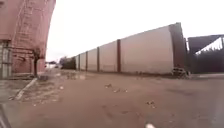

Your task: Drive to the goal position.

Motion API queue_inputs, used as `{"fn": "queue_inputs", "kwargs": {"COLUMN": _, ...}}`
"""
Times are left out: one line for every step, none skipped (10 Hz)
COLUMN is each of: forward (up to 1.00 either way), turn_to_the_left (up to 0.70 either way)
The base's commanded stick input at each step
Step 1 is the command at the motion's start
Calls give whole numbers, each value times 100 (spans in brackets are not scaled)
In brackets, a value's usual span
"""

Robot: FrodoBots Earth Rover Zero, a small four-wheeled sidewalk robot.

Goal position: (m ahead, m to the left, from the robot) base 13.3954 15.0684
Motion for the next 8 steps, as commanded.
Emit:
{"fn": "queue_inputs", "kwargs": {"forward": 45, "turn_to_the_left": 27}}
{"fn": "queue_inputs", "kwargs": {"forward": 45, "turn_to_the_left": 27}}
{"fn": "queue_inputs", "kwargs": {"forward": 45, "turn_to_the_left": 27}}
{"fn": "queue_inputs", "kwargs": {"forward": 45, "turn_to_the_left": 27}}
{"fn": "queue_inputs", "kwargs": {"forward": 45, "turn_to_the_left": 27}}
{"fn": "queue_inputs", "kwargs": {"forward": 45, "turn_to_the_left": 27}}
{"fn": "queue_inputs", "kwargs": {"forward": 45, "turn_to_the_left": 27}}
{"fn": "queue_inputs", "kwargs": {"forward": 45, "turn_to_the_left": 27}}
